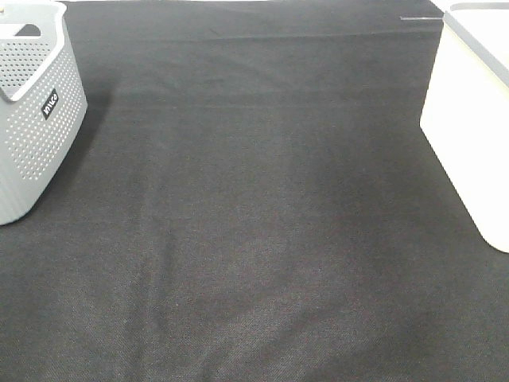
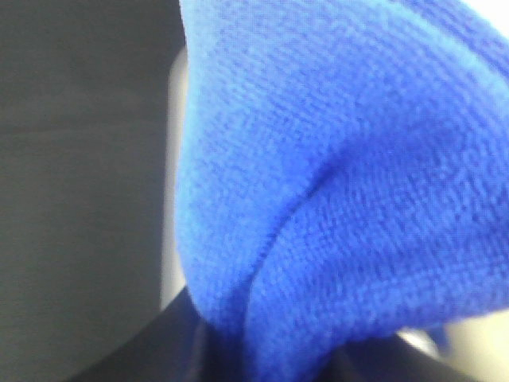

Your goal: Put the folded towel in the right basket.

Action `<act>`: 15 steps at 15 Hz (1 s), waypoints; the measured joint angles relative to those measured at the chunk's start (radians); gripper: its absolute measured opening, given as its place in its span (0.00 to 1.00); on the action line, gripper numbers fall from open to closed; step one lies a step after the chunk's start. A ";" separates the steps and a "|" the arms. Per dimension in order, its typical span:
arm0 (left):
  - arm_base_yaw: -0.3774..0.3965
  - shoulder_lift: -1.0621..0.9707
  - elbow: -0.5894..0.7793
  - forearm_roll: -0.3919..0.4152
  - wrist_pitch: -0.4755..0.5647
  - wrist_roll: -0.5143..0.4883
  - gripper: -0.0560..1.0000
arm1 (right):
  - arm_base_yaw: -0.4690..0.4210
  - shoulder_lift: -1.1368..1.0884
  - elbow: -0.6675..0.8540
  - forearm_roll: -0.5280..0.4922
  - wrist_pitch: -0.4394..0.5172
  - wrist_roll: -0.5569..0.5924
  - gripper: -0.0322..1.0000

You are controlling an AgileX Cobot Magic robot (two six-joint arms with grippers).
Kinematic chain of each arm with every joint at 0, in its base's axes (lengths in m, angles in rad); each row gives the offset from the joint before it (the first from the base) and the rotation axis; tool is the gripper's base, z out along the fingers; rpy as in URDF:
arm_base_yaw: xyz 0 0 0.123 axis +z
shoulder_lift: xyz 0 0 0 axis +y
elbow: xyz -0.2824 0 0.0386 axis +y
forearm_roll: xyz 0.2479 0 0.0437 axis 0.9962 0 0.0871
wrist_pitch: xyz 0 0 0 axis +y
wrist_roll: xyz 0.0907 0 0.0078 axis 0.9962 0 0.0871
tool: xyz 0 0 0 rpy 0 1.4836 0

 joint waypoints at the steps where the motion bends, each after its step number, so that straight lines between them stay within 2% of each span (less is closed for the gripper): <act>1: 0.000 0.000 0.000 0.000 0.000 0.000 0.99 | -0.062 0.040 0.034 -0.002 0.002 0.000 0.29; 3: 0.000 0.000 0.000 0.000 0.000 0.000 0.99 | -0.089 0.120 0.060 -0.011 0.007 0.000 0.29; 7: 0.000 0.000 0.000 0.000 0.000 0.000 0.99 | -0.089 0.222 0.062 -0.019 0.003 0.008 0.29; 8: 0.000 0.000 0.000 0.000 0.000 0.000 0.99 | -0.089 0.229 0.062 -0.019 -0.010 0.010 0.33; 9: 0.000 0.000 0.000 0.000 0.000 0.000 0.99 | -0.089 0.232 0.062 -0.019 -0.022 0.010 0.52; 10: 0.000 0.000 0.000 0.000 0.000 0.000 0.99 | -0.089 0.237 0.062 -0.017 -0.034 0.010 0.84; 11: 0.000 0.000 0.000 0.000 0.000 0.000 0.99 | -0.089 0.237 0.062 -0.017 -0.034 0.010 0.84; 13: 0.000 0.000 0.000 0.000 0.000 0.000 0.99 | -0.089 0.244 0.062 -0.015 -0.035 0.010 0.95; 15: 0.000 0.000 0.000 0.000 0.000 0.000 0.99 | -0.089 0.243 0.062 0.001 -0.035 0.010 0.97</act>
